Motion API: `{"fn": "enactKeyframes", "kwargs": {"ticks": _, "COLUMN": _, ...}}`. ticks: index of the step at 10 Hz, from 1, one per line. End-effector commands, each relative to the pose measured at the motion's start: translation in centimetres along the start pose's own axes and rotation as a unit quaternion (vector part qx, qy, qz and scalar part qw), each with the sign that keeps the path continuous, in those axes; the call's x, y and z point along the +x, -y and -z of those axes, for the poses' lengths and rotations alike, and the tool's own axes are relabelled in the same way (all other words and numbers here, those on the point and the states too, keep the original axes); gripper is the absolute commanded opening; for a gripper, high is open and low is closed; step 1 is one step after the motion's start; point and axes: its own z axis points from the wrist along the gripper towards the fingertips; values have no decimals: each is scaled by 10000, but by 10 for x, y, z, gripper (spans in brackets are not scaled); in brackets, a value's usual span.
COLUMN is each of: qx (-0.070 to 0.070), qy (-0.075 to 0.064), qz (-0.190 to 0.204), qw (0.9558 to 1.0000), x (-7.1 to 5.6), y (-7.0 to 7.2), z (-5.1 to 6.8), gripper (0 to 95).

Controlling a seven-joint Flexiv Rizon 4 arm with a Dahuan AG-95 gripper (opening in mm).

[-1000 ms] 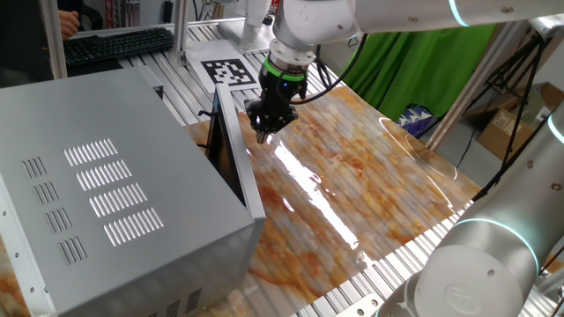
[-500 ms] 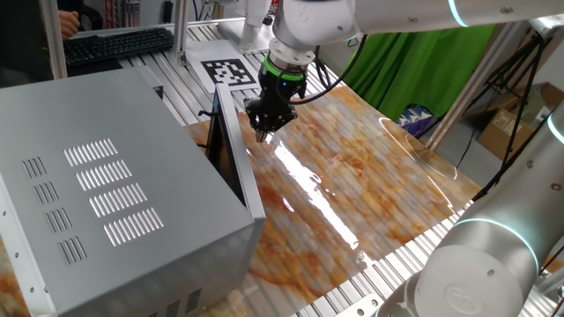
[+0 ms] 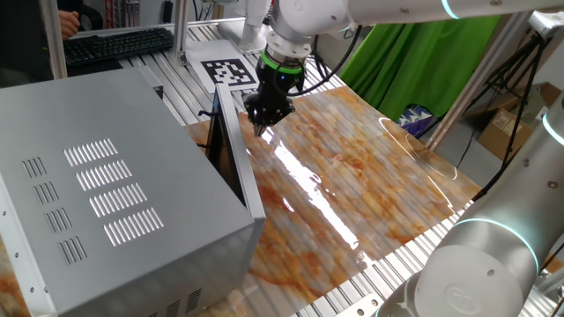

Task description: Close the microwave door

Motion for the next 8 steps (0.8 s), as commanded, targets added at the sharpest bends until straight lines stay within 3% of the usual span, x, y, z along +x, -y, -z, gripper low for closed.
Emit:
{"fn": "enactKeyframes", "kwargs": {"ticks": 1, "qx": -1, "qy": -28, "qz": 14, "qw": 10000, "x": -3, "y": -1, "z": 2, "gripper": 0}}
{"fn": "enactKeyframes", "kwargs": {"ticks": 8, "qx": -11, "qy": -89, "qz": -146, "qw": 9999, "x": 2, "y": -25, "z": 11, "gripper": 0}}
